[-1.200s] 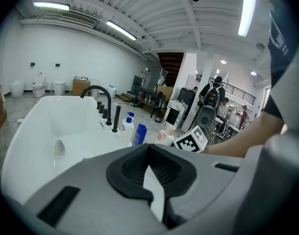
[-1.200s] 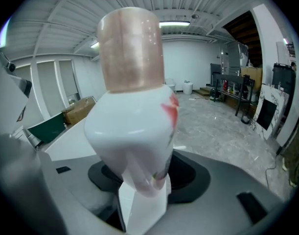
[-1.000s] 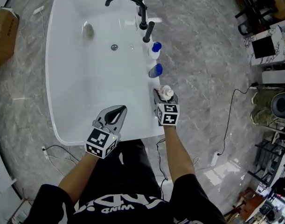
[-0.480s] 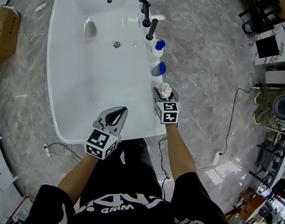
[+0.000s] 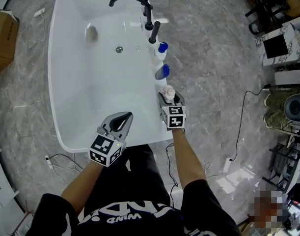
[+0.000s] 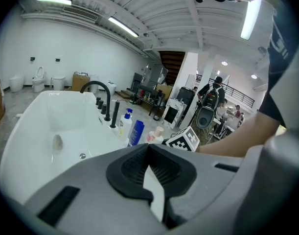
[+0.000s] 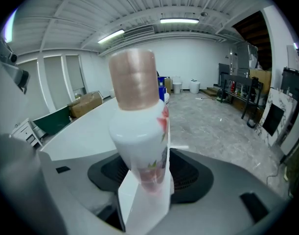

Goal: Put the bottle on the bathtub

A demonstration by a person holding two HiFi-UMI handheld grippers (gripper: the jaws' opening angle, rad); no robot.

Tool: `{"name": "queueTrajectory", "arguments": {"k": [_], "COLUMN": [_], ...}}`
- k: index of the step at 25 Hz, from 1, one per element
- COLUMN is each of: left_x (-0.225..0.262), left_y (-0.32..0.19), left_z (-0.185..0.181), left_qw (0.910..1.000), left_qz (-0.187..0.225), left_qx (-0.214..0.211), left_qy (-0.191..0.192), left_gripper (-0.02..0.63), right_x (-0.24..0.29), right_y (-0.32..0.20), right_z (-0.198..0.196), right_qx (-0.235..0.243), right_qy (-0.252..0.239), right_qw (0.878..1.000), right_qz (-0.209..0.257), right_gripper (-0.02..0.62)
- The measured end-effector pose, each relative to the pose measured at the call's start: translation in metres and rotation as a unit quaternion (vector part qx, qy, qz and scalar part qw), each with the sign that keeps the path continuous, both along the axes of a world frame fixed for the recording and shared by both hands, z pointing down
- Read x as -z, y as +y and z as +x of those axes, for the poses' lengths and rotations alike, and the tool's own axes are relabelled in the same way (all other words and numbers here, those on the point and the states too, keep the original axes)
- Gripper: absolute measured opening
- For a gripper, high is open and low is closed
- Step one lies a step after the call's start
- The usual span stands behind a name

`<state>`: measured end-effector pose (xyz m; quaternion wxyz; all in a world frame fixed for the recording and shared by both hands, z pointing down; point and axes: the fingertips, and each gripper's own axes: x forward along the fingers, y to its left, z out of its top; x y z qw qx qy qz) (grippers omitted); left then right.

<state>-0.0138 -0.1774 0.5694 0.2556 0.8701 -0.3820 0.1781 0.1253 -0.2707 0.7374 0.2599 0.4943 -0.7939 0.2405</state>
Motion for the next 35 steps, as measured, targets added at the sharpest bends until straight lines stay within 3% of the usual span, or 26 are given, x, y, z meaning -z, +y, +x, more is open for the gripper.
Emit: {"name": "queueTrajectory", "arguments": {"k": [13,29,33,35], "left_x": [0.032,0.089,0.103,0.105], "left_y": [0.031,0.061,0.062,0.062], "left_z": [0.003,0.006,0.004,0.004], "left_qw": [0.9991,0.9956,0.9942,0.9937], "left_qz": [0.017,0.051,0.065,0.069], "left_qx": [-0.037,-0.065,-0.068,-0.067], "left_qy": [0.012,0.043,0.052,0.057], "left_gripper": [0.008,0.008,0.008,0.008], "right_x": [0.083,0.228,0.256,0.263], "right_y": [0.055,0.154,0.17,0.174], "right_z": [0.012,0.006,0.002,0.002], "right_qx": [-0.012,-0.062,-0.064,-0.067], "right_qy": [-0.019,-0.134,-0.131,-0.127], "right_qw": [0.999,0.981,0.977,0.975], "right_qz": [0.034,0.124,0.157,0.168], "right_gripper": [0.255,0.252,0.218,0.163]}}
